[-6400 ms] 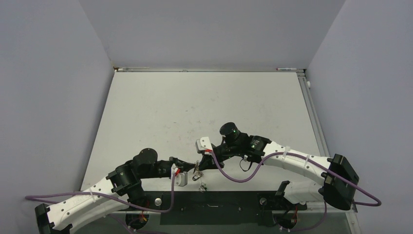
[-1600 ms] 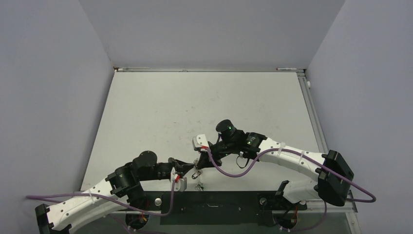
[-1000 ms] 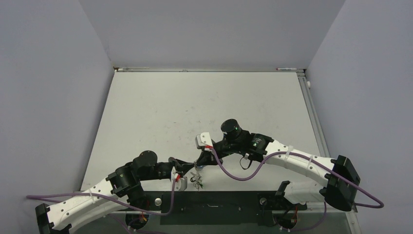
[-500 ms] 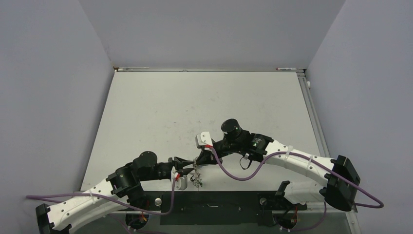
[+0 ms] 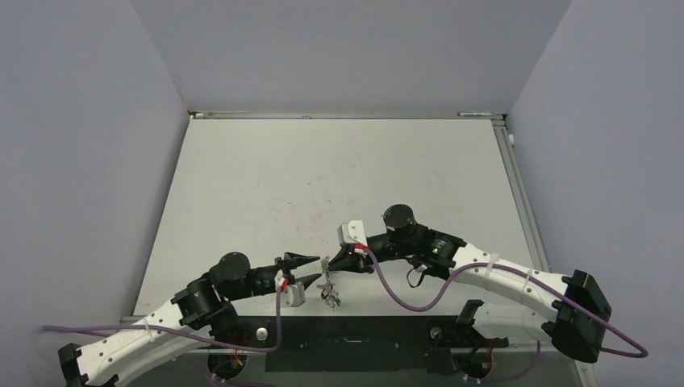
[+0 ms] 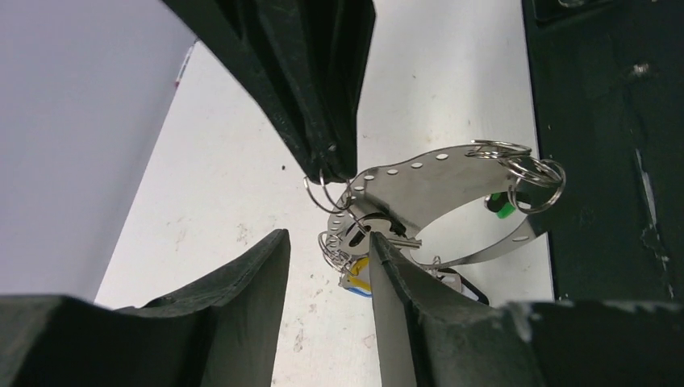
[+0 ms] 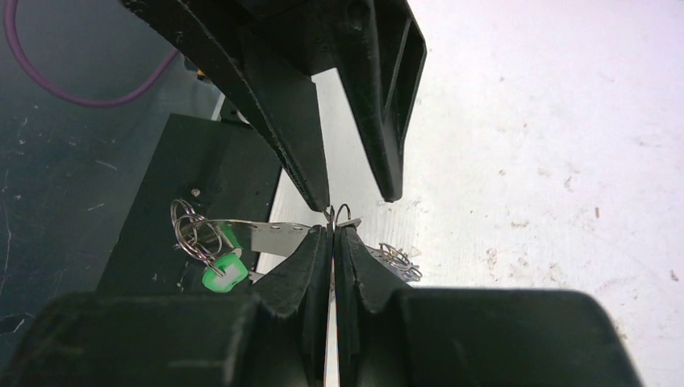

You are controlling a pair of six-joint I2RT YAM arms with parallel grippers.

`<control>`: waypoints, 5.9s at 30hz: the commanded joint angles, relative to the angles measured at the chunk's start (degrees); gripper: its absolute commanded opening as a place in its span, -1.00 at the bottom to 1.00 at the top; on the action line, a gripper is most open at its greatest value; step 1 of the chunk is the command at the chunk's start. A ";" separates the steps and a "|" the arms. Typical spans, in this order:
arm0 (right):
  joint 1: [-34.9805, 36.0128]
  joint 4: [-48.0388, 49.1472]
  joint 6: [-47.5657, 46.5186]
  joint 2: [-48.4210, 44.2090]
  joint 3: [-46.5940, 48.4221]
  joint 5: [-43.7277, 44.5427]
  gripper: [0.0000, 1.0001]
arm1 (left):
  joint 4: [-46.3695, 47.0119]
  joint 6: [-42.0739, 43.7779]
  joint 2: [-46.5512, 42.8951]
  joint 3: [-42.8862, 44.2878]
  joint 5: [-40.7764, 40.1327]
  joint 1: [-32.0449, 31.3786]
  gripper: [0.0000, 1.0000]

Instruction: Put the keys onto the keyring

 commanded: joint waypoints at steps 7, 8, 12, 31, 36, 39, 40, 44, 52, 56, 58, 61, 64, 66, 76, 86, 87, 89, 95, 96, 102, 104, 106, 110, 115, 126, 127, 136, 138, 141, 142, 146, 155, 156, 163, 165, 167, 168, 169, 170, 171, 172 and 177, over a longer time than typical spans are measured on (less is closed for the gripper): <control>-0.42 21.65 5.89 -6.33 -6.07 1.09 -0.89 | 18.96 -15.72 -3.79 -2.15 7.47 8.88 -0.24; -0.45 23.08 6.43 -6.70 -6.68 1.49 -0.89 | 19.87 -16.81 -3.68 -2.35 8.99 10.06 -0.28; -0.45 27.55 8.12 -8.09 -8.82 2.95 -0.90 | 20.67 -17.92 -2.94 -2.56 12.51 11.84 -0.34; -0.66 35.59 10.63 -9.72 -11.90 3.98 -0.90 | 26.06 -24.85 -1.61 -2.86 16.20 13.17 -0.20; -0.56 37.05 11.37 -9.10 -11.90 3.20 -0.90 | 25.36 -24.72 0.32 -2.39 17.02 13.21 -0.28; -0.54 37.58 11.54 -8.94 -11.93 3.04 -0.89 | 25.54 -24.76 1.00 -2.30 17.47 13.19 -0.29; -0.54 37.71 11.61 -8.84 -11.87 2.90 -0.90 | 25.53 -24.81 1.18 -2.22 17.49 13.17 -0.30; -0.51 38.21 11.95 -8.18 -11.78 2.03 -0.90 | 27.01 -25.69 1.30 -2.50 17.68 13.19 -0.37; -0.45 38.96 12.39 -7.16 -11.48 1.21 -0.89 | 27.53 -26.00 1.93 -2.59 17.93 13.23 -0.51; -0.39 39.13 12.55 -6.98 -11.35 1.08 -0.89 | 26.34 -25.13 2.53 -2.32 17.92 13.26 -0.59; -0.36 39.14 12.62 -6.98 -11.34 1.08 -0.89 | 25.92 -24.82 2.77 -2.20 17.90 13.25 -0.60; -0.20 39.31 12.59 -6.88 -11.41 0.95 -0.89 | 25.55 -24.52 3.03 -2.13 17.83 13.26 -0.63; -0.04 39.40 12.69 -6.79 -11.40 0.86 -0.90 | 25.20 -24.21 3.22 -1.95 17.94 13.23 -0.81; 0.01 39.49 12.66 -6.71 -11.43 0.74 -0.89 | 24.61 -23.79 3.36 -1.67 18.00 13.24 -1.00; 0.07 35.77 12.02 -6.24 -10.80 1.35 -0.89 | 17.15 -19.34 4.62 1.81 15.67 13.26 -1.00; -0.10 25.58 8.60 -8.33 -8.41 6.12 -0.76 | 14.09 -17.35 4.13 2.75 11.89 13.23 -1.00; -0.11 24.72 8.34 -8.49 -8.17 6.54 -0.73 | 13.91 -17.23 4.14 2.79 11.82 13.25 -1.00; -0.07 22.56 7.81 -8.66 -7.71 7.50 -0.66 | 13.78 -17.12 4.18 2.80 11.61 13.24 -1.00; 0.05 15.95 5.98 -8.90 -4.96 10.81 -0.30 | 13.11 -16.60 4.36 2.89 10.75 13.19 -1.00; -0.01 14.43 5.29 -8.85 -4.26 11.09 -0.22 | 12.94 -16.59 4.46 2.89 10.58 13.17 -1.00; 0.61 2.70 1.09 -7.44 1.76 15.62 0.30 | 12.20 -16.56 5.86 2.99 10.40 13.08 -1.00; 1.05 -0.65 -0.02 -6.51 3.70 16.45 0.33 | 11.59 -16.40 6.92 3.31 10.90 12.93 -1.00; 1.80 -3.62 -1.22 -5.31 5.57 17.22 0.33 | 10.90 -16.18 7.72 3.73 11.15 12.68 -1.00; 3.42 -8.59 -3.29 -1.90 8.91 18.31 0.26 | 10.52 -16.24 8.03 3.84 11.05 12.48 -1.00; 5.25 -9.06 -3.82 0.91 9.75 18.85 0.11 | 10.51 -16.70 8.38 3.77 10.87 12.23 -1.00; 7.07 -5.71 -3.87 4.38 9.05 20.30 -0.18 | 10.33 -16.85 8.51 3.85 11.04 12.02 -1.00; 7.16 -5.84 -4.00 4.72 9.13 20.37 -0.19 | 10.27 -16.85 8.50 3.85 11.00 11.99 -1.00; 7.27 -4.85 -4.29 5.25 8.62 23.79 -0.50 | 10.33 -16.76 8.42 3.77 11.32 11.90 -1.00; 7.27 -4.87 -4.52 5.31 8.53 24.56 -0.54 | 10.27 -16.76 8.40 3.77 11.39 11.85 -1.00; 7.26 -4.89 -4.75 5.32 8.36 25.18 -0.61 | 10.25 -16.72 8.39 3.77 11.48 11.85 -1.00; 7.27 -5.00 -4.83 5.40 8.35 25.43 -0.61 | 10.25 -16.73 8.38 3.77 11.48 11.86 -1.00; 7.27 -6.55 -5.32 6.22 8.69 26.62 -0.56 | 10.42 -16.85 8.09 3.72 11.81 11.88 -1.00; 7.27 -6.96 -6.16 6.54 8.54 29.31 -0.54 | 10.52 -17.03 7.89 3.59 12.14 11.90 -1.00; 7.31 -6.90 -6.16 6.54 8.45 29.44 -0.57 | 10.51 -17.03 7.84 3.59 12.19 11.86 -1.00; 7.36 -6.90 -6.34 6.36 8.17 29.02 -0.89 | 10.53 -17.03 7.80 3.59 12.38 11.86 -1.00; 7.46 -6.77 -6.44 6.37 8.02 28.81 -0.89 | 10.59 -17.03 7.71 3.59 12.32 11.85 -1.00; 7.69 -6.60 -6.64 6.35 7.84 28.92 -0.89 | 10.55 -17.03 7.55 3.59 12.18 11.90 -1.00; 7.75 -6.47 -6.68 6.34 7.70 29.01 -0.90 | 10.64 -17.03 7.37 3.51 12.03 11.87 -1.00; 7.79 -6.29 -6.77 6.27 7.54 29.07 -0.90 | 10.68 -17.00 7.27 3.44 11.73 11.87 -1.00; 7.86 -6.03 -6.80 6.04 7.37 29.24 -0.90 | 10.81 -16.95 7.11 3.35 11.41 11.85 -1.00; 7.86 -5.56 -6.78 5.94 7.09 29.36 -0.90 | 10.93 -16.94 6.91 3.26 11.06 11.85 -1.00; 7.84 -4.95 -6.78 5.55 6.71 29.50 -0.89 | 10.99 -16.87 6.72 3.18 10.90 11.85 -1.00; 7.84 -1.45 -6.65 3.19 4.52 29.82 -0.90 | 12.78 -17.82 4.93 2.39 8.94 11.94 -0.28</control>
